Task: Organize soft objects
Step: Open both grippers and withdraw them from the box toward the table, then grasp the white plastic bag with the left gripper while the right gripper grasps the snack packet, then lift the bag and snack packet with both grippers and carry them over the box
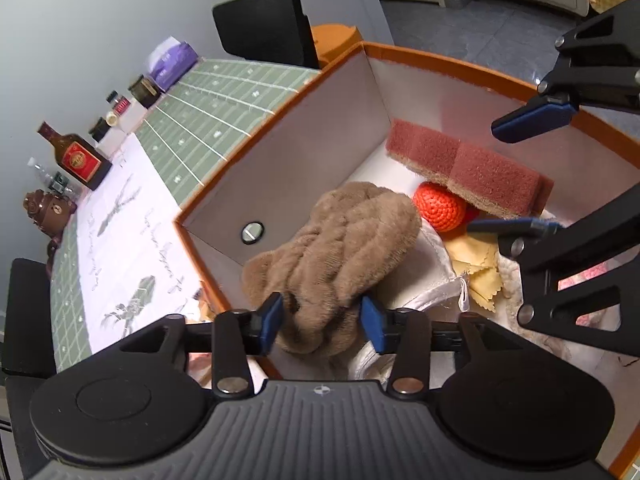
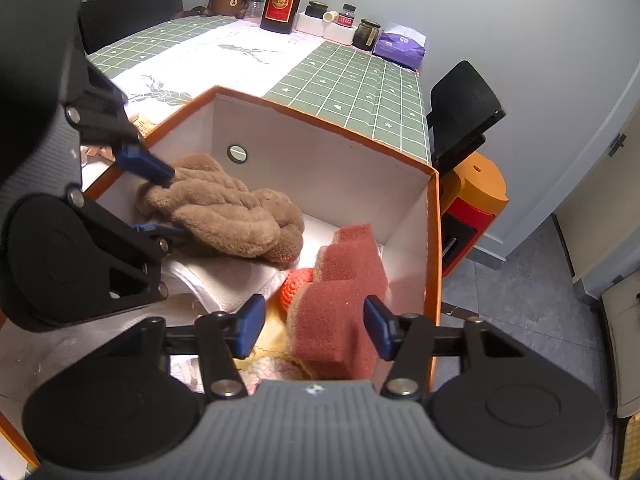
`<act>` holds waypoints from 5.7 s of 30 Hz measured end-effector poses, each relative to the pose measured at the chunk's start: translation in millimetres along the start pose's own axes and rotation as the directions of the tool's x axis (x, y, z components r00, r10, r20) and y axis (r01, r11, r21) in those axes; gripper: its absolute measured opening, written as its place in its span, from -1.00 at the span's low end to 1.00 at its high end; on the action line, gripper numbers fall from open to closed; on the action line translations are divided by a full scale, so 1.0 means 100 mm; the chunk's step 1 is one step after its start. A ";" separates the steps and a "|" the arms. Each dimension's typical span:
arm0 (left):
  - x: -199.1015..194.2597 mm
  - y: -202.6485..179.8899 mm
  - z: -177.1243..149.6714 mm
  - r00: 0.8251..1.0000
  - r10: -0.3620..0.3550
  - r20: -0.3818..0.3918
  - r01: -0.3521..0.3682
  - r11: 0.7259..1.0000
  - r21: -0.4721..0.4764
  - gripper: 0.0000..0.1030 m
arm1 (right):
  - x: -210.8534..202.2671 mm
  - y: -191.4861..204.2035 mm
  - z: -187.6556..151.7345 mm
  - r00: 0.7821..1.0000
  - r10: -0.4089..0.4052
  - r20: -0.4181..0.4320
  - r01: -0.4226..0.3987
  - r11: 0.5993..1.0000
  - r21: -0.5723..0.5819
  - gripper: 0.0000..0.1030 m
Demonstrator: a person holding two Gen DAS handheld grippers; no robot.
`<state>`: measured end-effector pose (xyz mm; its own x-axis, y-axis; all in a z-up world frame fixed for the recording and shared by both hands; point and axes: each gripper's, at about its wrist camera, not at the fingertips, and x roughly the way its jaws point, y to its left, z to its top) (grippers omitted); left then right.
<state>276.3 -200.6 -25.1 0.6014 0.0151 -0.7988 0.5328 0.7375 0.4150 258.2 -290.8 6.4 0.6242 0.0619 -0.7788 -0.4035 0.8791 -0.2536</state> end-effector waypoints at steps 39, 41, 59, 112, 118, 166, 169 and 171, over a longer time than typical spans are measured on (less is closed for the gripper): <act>-1.42 1.09 -2.55 0.925 0.269 0.269 -0.041 0.773 -0.633 0.15 | -0.97 2.15 -0.08 0.910 0.156 0.384 -0.198 0.978 0.072 0.47; -1.38 1.13 -2.73 0.932 0.254 0.257 -0.019 0.744 -0.668 0.15 | -0.92 2.23 -0.12 0.911 0.168 0.377 -0.217 0.972 0.092 0.47; -1.35 1.65 -2.79 0.935 0.180 0.304 0.137 0.609 -0.781 0.12 | -0.75 2.17 0.06 0.928 0.201 0.315 -0.245 0.964 0.106 0.46; 0.84 2.52 -1.83 0.985 -0.153 -0.074 0.043 0.643 -0.765 -0.48 | 1.66 2.08 1.96 0.930 0.169 -0.326 -0.323 0.798 -0.508 0.31; 0.83 2.48 -1.78 0.991 -0.121 -0.066 0.030 0.657 -0.754 -0.65 | 1.64 2.10 1.92 0.938 0.160 -0.306 -0.299 0.819 -0.489 -0.02; -1.89 1.61 -0.94 0.916 0.042 0.399 0.208 0.801 -0.562 -0.72 | -0.86 1.10 1.42 0.999 0.021 -0.033 -0.031 0.932 -0.361 -0.37; -1.88 1.34 -0.76 0.911 -0.014 0.412 0.245 0.823 -0.513 -0.72 | -0.92 0.78 1.19 0.998 -0.025 -0.055 0.005 0.945 -0.328 -0.37; -1.82 1.17 -0.64 0.910 -0.053 0.411 0.269 0.830 -0.489 -0.72 | -0.93 0.58 1.02 0.996 -0.034 -0.077 0.010 0.954 -0.299 -0.36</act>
<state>191.1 -73.6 141.2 0.7636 -0.3027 -0.5704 0.3127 0.9462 -0.0834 245.4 -197.4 122.8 0.5846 -0.0047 -0.8113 -0.5789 0.6982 -0.4212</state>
